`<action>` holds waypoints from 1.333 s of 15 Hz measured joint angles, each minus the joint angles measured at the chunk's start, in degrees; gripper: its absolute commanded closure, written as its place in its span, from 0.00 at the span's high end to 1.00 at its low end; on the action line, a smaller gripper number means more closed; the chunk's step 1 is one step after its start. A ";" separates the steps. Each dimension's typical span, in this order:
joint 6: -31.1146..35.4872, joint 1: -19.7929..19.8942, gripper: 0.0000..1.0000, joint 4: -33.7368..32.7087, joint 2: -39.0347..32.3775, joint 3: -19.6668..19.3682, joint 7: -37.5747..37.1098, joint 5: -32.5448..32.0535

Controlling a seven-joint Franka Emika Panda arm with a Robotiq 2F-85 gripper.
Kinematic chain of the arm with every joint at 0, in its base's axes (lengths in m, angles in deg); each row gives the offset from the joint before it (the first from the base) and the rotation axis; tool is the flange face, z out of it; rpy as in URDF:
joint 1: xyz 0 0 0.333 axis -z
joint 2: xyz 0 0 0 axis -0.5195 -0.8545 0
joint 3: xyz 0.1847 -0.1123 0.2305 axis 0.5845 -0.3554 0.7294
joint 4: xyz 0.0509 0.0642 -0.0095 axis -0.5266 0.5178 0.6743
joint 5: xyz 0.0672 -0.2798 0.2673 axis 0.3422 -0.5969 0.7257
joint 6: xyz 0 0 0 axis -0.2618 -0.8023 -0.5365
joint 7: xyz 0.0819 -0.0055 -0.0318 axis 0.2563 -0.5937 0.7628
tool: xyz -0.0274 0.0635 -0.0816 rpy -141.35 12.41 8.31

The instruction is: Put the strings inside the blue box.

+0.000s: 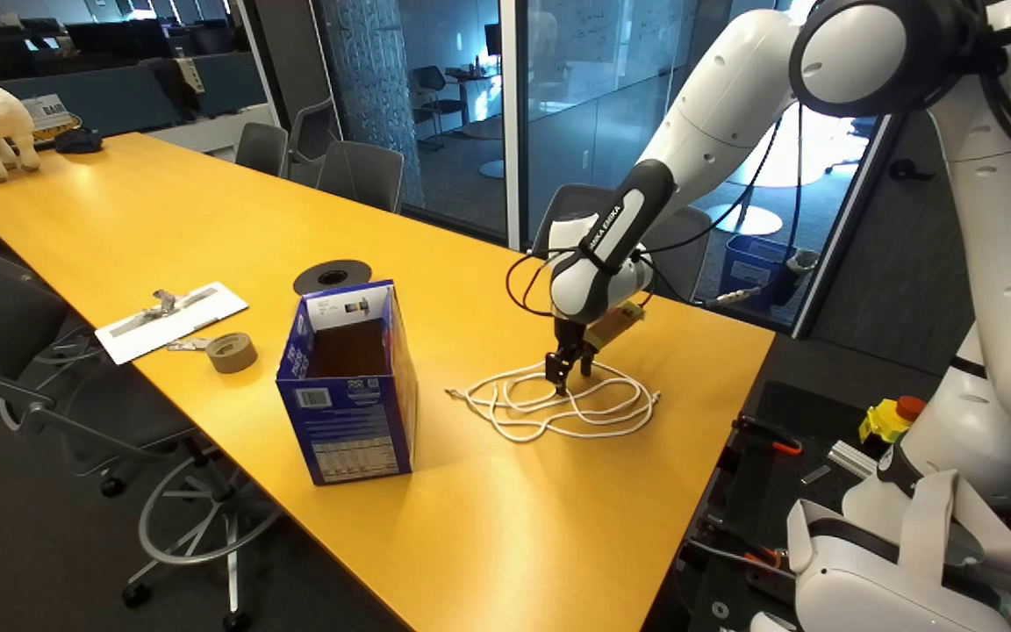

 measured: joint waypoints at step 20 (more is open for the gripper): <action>0.05 0.21 0.02 -1.00 0.87 -0.25 3.46 -2.30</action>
